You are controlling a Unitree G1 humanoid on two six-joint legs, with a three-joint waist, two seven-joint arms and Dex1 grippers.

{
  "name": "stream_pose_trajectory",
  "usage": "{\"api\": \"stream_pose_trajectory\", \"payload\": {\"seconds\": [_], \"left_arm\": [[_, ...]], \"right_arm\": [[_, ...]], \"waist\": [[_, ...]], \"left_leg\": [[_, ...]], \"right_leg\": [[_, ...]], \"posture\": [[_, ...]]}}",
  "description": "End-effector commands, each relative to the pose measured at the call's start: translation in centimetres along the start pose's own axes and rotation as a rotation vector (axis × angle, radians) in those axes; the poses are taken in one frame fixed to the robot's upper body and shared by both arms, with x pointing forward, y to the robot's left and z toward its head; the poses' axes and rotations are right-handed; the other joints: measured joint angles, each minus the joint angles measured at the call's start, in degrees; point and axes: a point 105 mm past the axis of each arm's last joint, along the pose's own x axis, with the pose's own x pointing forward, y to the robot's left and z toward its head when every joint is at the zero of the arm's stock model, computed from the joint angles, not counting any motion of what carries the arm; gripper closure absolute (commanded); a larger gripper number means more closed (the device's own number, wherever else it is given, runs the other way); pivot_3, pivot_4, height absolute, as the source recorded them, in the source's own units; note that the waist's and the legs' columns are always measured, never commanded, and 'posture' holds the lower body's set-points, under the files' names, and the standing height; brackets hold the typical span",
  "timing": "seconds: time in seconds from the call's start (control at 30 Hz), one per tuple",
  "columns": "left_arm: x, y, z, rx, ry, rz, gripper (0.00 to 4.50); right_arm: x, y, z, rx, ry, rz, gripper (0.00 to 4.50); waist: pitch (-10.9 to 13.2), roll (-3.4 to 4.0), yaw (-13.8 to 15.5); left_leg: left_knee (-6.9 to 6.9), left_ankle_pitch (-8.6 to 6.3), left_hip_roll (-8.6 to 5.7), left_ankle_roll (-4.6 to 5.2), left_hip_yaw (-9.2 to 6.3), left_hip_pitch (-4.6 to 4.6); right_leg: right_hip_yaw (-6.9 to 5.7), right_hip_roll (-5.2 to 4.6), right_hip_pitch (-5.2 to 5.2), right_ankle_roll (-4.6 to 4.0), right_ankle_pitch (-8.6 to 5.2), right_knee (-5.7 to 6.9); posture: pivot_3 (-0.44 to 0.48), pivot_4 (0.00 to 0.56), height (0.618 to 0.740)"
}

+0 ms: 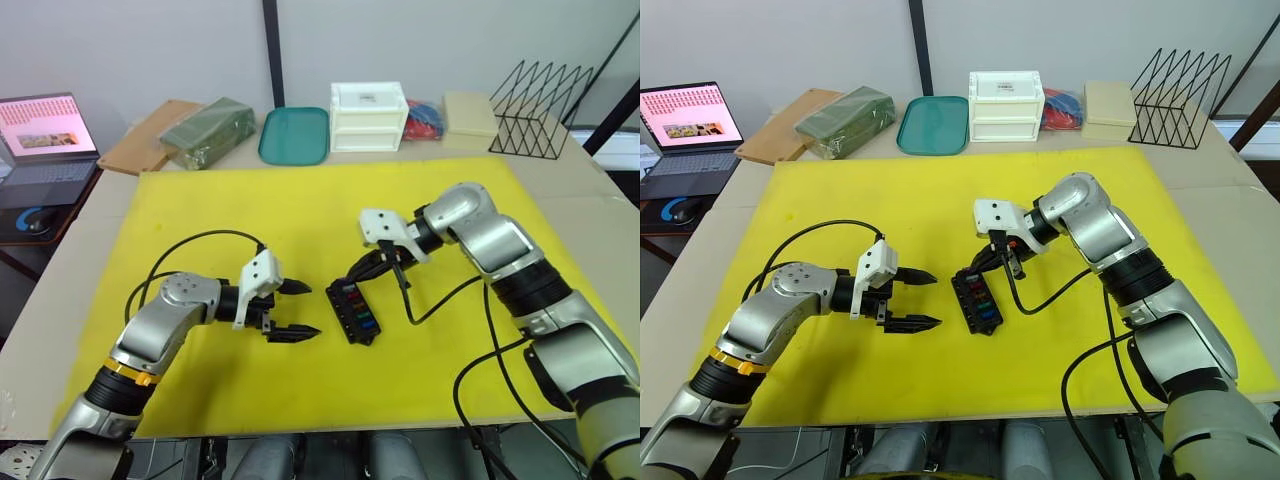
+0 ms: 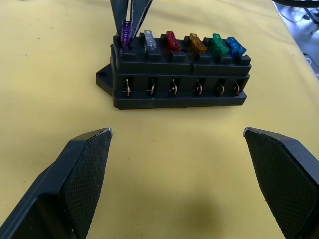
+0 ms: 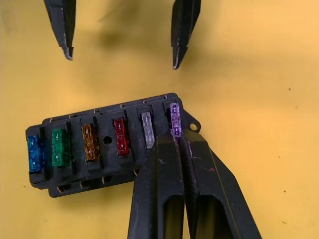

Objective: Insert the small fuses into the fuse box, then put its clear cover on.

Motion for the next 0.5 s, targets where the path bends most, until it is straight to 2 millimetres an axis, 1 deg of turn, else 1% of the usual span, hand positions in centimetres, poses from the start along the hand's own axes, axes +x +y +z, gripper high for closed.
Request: {"api": "stream_pose_trajectory", "payload": {"seconds": [0.03,0.5], "left_arm": [[0.2,-0.6,0.6,0.045,-0.007,-0.016,0.04],[0.1,-0.8,0.6,0.047,-0.006,-0.009,0.04]], "right_arm": [[-1.2,-0.4,2.0,-0.089,-0.023,-0.024,4.50],[-0.1,-0.2,0.6,-0.128,0.050,0.000,4.50]], "waist": [[0.0,0.00,0.0],[0.0,0.00,0.0]], "left_leg": [[0.00,0.00,0.00,0.00,0.00,0.00],[0.00,0.00,0.00,0.00,0.00,0.00]], "right_leg": [[0.00,0.00,0.00,0.00,0.00,0.00],[0.00,0.00,0.00,0.00,0.00,0.01]], "posture": [[0.000,0.150,0.740],[0.000,0.150,0.740]]}}
